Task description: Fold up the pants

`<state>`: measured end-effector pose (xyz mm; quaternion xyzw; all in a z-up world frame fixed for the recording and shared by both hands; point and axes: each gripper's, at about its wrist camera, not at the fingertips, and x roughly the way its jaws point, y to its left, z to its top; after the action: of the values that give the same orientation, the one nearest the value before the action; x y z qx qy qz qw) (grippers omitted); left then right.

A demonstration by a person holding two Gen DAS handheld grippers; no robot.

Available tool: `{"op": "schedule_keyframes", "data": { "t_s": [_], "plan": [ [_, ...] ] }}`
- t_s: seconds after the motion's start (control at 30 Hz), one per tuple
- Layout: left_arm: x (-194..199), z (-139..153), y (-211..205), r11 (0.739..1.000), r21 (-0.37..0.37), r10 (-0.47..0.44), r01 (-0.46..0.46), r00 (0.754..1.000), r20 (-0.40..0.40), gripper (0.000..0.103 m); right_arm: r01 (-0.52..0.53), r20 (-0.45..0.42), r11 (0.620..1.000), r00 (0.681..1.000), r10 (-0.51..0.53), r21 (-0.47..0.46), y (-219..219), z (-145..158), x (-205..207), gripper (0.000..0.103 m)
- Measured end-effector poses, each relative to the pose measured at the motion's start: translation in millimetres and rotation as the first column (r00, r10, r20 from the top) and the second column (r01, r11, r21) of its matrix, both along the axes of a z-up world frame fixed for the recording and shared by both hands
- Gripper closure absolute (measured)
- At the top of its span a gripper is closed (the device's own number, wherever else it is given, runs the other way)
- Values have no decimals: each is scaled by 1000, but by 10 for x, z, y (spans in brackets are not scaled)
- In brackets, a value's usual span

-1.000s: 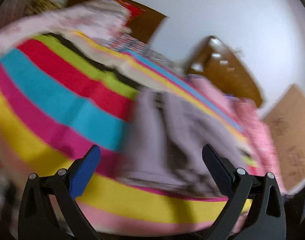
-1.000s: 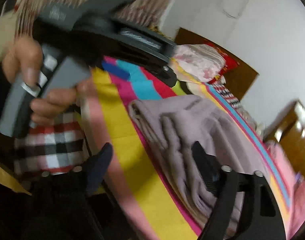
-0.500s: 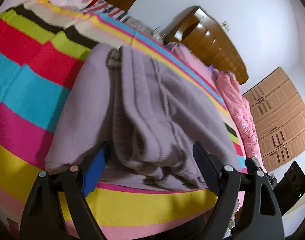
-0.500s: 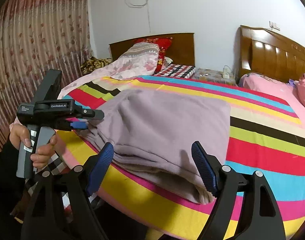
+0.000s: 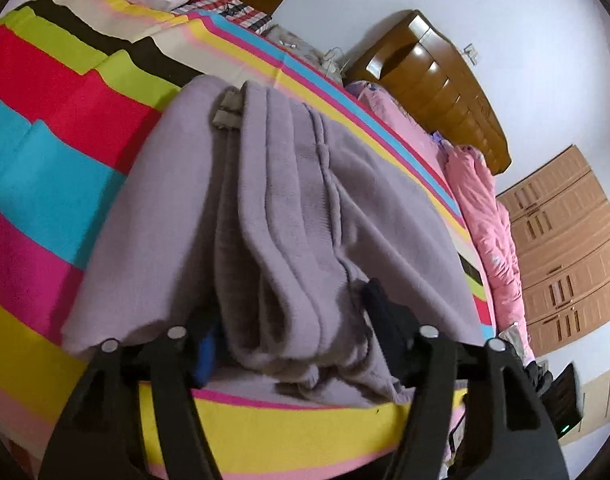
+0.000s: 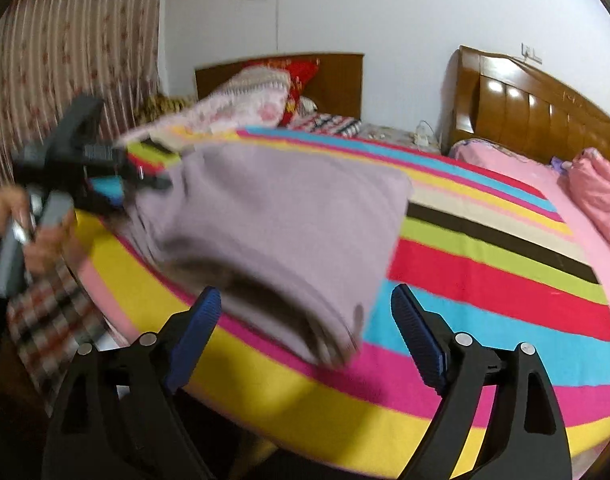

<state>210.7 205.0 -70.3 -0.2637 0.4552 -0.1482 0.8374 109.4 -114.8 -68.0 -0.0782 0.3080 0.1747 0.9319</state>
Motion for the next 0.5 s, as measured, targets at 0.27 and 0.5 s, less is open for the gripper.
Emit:
{"op": "schedule_keyframes", "data": {
  "t_s": [0.27,0.5],
  "plan": [
    [-55,75,-151,995,100,-21,16,999,49,64,177,-14,984,984,-177,-20,-167,-178,95,19],
    [-31,-6,-50,999,37,0,0,1000,11,52,205,-32,976,978,-208,-74,-131,-298,224,19]
  ]
}}
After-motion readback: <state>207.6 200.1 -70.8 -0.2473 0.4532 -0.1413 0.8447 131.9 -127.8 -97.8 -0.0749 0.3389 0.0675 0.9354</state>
